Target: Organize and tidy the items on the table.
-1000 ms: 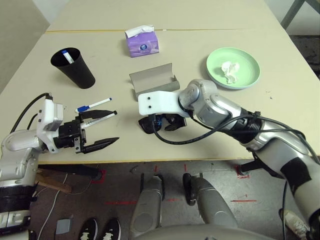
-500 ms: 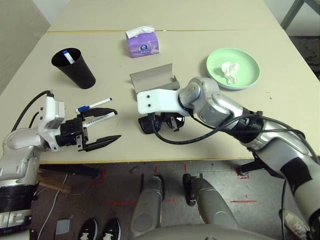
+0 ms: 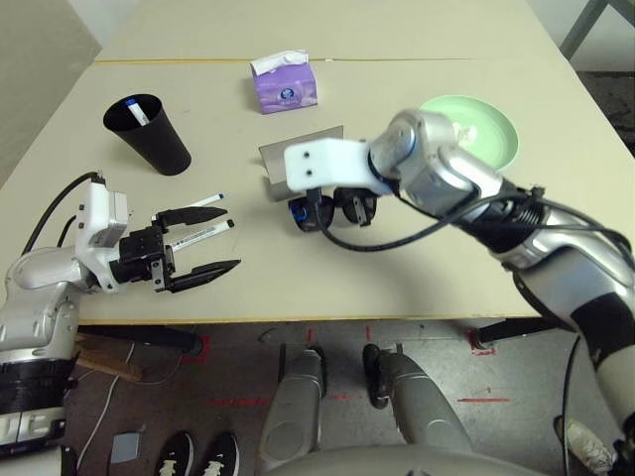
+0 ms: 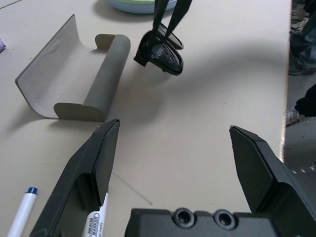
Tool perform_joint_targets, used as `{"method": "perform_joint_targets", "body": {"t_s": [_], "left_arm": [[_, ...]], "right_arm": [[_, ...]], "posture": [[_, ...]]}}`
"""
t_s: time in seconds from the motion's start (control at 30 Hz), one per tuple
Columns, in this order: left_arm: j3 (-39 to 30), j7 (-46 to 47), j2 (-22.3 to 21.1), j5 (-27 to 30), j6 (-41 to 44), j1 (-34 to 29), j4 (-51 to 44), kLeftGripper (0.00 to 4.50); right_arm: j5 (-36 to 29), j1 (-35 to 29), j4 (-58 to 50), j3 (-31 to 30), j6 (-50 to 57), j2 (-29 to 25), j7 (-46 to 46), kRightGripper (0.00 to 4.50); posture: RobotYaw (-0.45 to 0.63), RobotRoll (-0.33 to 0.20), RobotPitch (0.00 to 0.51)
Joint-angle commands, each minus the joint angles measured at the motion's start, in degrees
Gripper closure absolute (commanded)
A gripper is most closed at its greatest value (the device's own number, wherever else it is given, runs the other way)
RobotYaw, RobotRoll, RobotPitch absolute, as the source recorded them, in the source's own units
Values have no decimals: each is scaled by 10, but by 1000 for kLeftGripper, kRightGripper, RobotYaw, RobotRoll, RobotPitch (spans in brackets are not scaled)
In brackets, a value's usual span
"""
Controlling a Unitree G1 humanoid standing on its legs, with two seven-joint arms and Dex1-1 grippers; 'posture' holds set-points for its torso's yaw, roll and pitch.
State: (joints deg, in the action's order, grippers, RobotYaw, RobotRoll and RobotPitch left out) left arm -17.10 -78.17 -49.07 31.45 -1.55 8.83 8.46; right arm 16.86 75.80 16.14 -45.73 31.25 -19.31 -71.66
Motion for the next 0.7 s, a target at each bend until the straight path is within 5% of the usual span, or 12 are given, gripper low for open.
{"method": "perform_joint_targets", "body": {"t_s": [0.03, 0.7], "left_arm": [[-8, 10, 4, -8, -5, -7, 9, 0], [-68, 59, 5, 4, -3, -84, -22, 0]], "right_arm": [[17, 32, 70, 8, -60, 31, 13, 4349], [102, 183, 519, 52, -334, 174, 143, 4349]], "posture": [[80, 0, 232], [180, 0, 254]]}}
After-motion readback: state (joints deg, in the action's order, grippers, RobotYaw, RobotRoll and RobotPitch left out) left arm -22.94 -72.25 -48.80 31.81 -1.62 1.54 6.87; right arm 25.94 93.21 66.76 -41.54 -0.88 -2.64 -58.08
